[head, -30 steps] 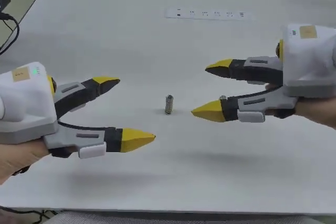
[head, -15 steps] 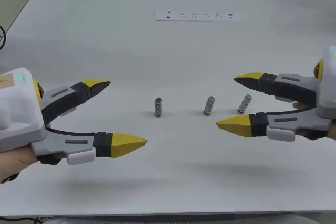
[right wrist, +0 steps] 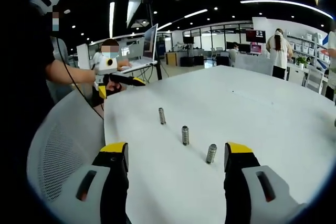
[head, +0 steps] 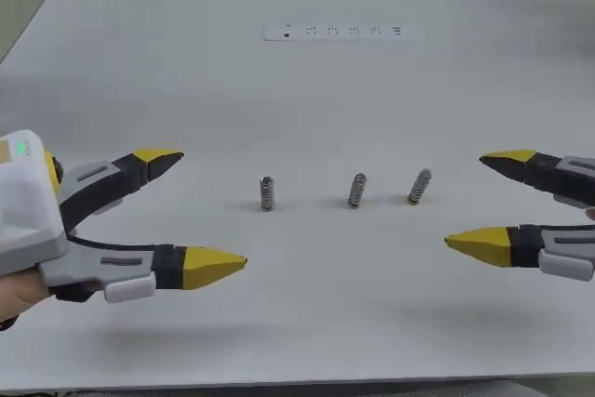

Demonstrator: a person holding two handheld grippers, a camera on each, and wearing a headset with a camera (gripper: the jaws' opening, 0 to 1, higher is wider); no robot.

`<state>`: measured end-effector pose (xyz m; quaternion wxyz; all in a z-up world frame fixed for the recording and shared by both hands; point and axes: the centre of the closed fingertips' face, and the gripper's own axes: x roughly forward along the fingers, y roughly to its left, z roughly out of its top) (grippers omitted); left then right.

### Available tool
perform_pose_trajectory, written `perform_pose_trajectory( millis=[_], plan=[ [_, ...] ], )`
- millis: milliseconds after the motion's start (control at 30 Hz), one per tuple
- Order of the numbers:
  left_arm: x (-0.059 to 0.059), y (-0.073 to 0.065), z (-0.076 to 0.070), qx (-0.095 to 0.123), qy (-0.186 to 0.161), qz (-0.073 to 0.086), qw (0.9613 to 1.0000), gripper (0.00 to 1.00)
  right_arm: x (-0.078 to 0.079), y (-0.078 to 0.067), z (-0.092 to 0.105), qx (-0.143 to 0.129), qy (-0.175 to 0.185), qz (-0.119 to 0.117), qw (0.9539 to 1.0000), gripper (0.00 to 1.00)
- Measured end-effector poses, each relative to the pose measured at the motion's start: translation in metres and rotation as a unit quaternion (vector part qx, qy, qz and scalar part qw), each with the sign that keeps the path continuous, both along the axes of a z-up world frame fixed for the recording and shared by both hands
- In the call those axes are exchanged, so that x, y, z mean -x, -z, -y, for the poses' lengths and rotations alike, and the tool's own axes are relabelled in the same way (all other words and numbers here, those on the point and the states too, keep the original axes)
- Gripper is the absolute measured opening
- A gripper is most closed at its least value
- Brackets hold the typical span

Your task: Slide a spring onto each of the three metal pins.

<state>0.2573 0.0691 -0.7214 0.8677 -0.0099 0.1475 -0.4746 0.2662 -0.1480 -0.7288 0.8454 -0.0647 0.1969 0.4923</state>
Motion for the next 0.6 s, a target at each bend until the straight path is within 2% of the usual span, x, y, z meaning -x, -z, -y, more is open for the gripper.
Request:
perform_pose_trajectory(
  millis=[133, 300, 400, 433, 533, 600],
  plan=[
    [0.003, 0.007, -0.001, -0.019, 0.001, -0.006, 0.9998, 0.95, 0.005, 0.014, 0.003, 0.031, -0.016, -0.014, 0.9993, 0.79],
    [0.008, 0.010, -0.003, -0.022, 0.002, -0.017, 0.9996, 0.98, 0.008, 0.025, 0.006, 0.056, -0.031, -0.022, 0.9977, 0.86],
    [0.008, 0.014, -0.008, -0.034, -0.001, -0.024, 0.9991, 0.98, 0.011, 0.035, 0.011, 0.081, -0.043, -0.033, 0.9953, 0.90],
    [0.010, 0.017, -0.010, -0.042, 0.003, -0.032, 0.9986, 0.98, 0.012, 0.038, 0.013, 0.091, -0.047, -0.039, 0.9939, 0.90],
    [0.011, 0.018, -0.010, -0.046, 0.005, -0.032, 0.9984, 0.98, 0.010, 0.040, 0.015, 0.099, -0.051, -0.044, 0.9928, 0.89],
    [0.011, 0.019, -0.011, -0.053, 0.005, -0.031, 0.9981, 0.98, 0.009, 0.043, 0.018, 0.113, -0.054, -0.047, 0.9909, 0.88]
  ],
)
